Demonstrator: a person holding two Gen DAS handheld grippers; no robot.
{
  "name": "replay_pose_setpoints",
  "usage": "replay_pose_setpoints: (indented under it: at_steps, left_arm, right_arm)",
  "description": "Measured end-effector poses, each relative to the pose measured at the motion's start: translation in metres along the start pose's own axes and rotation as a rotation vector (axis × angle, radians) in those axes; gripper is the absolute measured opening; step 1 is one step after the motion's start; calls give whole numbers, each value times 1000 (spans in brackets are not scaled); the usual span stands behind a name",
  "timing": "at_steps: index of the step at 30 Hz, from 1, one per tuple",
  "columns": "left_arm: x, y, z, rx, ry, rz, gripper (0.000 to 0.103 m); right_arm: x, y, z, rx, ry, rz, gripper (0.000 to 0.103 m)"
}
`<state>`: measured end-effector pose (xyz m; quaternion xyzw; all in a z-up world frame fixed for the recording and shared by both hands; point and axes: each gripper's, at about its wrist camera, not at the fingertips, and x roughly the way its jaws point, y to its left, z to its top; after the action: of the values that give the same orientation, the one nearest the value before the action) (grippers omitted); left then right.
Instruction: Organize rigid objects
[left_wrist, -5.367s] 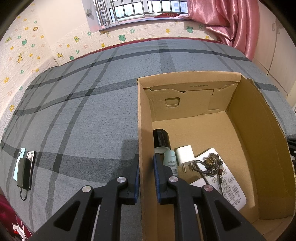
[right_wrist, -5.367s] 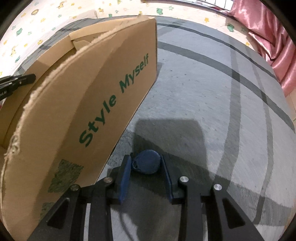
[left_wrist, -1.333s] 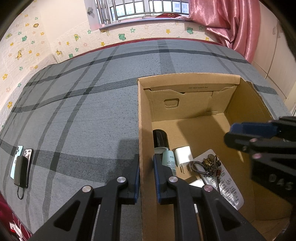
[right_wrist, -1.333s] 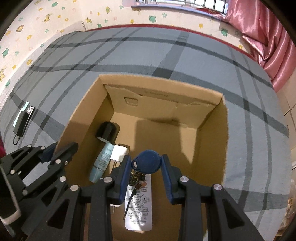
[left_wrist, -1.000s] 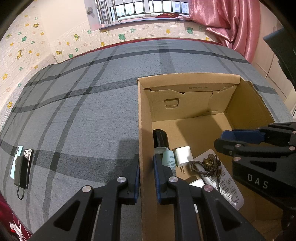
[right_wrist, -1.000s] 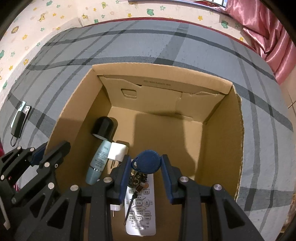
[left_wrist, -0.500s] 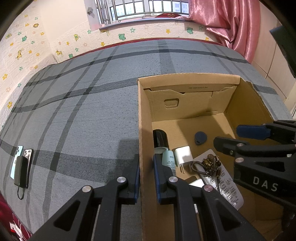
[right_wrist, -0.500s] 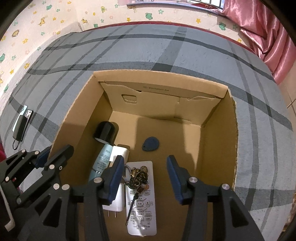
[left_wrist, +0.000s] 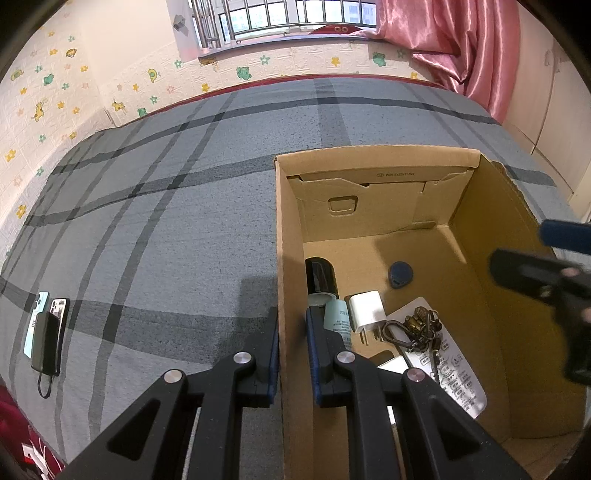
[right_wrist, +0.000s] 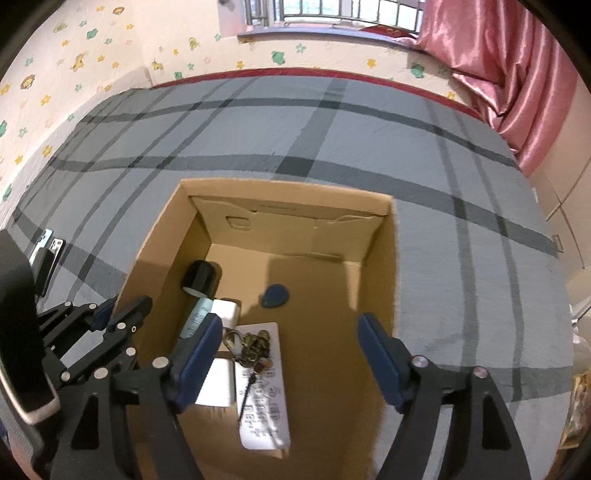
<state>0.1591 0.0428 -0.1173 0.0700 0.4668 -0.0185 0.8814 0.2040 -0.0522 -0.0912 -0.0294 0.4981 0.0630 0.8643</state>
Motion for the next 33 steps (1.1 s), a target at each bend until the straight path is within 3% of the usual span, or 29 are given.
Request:
replay_pose_setpoints:
  at_steps: [6,13,22,23,24,26,27,29,31,33]
  left_arm:
    - [0,-1,0,6,1,8,14]
    - [-1,-2,0,9,2,16,15]
    - [0,-5,2,31,13,40,17]
    - [0,-5,2,34,18,46,26]
    - [-1,-5,2,34,22,48,49]
    - [-4,-5,2,27,23,47,81]
    - [-8,-6,2,25,14,49,90]
    - [-16,-8,2,33,-5,77,93]
    - [-25,-9,3,26,-12,92,103]
    - [-34,-8,2,8,-11,87,103]
  right_arm:
    - [-21,-17,-9,35,-28,-14,86]
    - [-42,-35,-20,82,-56,-52,103]
    - [-59,-40,-31,97,-81,-59,103]
    - [-61,-40,-32,95,-85,-60,103]
    - [-64,-40,-32,93,-91,-61,103]
    - [-68,-40,-34,93,-98,-63,103]
    - [-71,-41,-35,92,-104,-64,103]
    - [-75,-41,-36,93,-112,-66,103]
    - [-79,-42,-37,98,-118,-66,103]
    - [-84,-44,-39,101,-126,-63,103]
